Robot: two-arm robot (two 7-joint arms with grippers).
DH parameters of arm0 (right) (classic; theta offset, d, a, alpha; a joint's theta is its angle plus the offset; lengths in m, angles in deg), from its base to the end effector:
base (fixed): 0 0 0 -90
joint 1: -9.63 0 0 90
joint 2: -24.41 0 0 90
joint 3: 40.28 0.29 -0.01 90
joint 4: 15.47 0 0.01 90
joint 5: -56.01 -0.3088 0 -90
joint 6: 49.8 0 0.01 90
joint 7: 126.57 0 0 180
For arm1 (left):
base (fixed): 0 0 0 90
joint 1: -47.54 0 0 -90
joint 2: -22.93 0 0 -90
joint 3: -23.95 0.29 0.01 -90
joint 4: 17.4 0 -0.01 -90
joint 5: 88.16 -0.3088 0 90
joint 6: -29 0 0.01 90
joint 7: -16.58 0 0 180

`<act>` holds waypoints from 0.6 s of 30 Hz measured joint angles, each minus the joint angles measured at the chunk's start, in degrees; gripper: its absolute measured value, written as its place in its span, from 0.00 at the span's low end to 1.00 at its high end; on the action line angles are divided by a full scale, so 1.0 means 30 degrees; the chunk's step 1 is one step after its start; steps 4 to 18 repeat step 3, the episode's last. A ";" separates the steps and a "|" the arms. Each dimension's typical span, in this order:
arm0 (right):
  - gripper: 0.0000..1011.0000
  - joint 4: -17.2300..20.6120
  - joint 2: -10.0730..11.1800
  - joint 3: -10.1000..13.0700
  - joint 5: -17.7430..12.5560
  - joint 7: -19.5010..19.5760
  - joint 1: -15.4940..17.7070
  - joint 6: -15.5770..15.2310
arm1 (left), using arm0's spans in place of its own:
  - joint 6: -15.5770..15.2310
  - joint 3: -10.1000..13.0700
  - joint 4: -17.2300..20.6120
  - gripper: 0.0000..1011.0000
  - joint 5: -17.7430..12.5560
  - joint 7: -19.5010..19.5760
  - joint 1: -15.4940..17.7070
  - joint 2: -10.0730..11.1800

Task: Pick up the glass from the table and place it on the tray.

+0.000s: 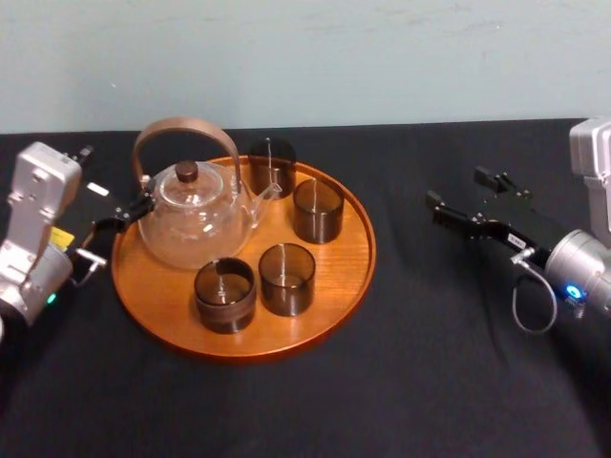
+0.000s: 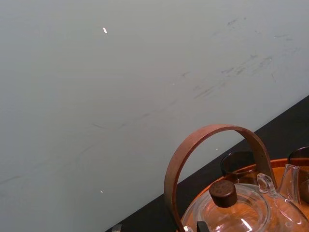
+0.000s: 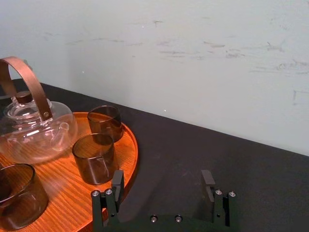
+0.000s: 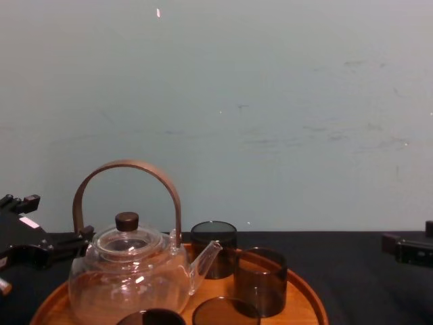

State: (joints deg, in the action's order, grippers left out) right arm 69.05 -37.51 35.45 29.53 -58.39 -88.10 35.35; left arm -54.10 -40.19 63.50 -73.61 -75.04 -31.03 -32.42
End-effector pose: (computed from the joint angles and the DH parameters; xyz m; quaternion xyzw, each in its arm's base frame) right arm 0.3577 -0.0846 -0.2847 -0.0658 0.0449 -0.4856 0.8706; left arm 0.3581 0.0827 -0.3023 0.1416 -0.1324 0.5800 0.7913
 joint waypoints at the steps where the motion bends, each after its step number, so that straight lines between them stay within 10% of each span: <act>1: 0.99 -0.0004 -0.0002 -0.0010 0.0003 -0.0008 -0.0006 -0.0006 | 0.0001 0.0001 -0.0001 1.00 0.0000 0.0000 0.0000 0.0000; 18: 0.99 -0.0017 -0.0006 -0.0031 0.0014 -0.0031 -0.0028 -0.0021 | 0.0000 0.0001 -0.0001 1.00 0.0000 -0.0001 0.0000 0.0000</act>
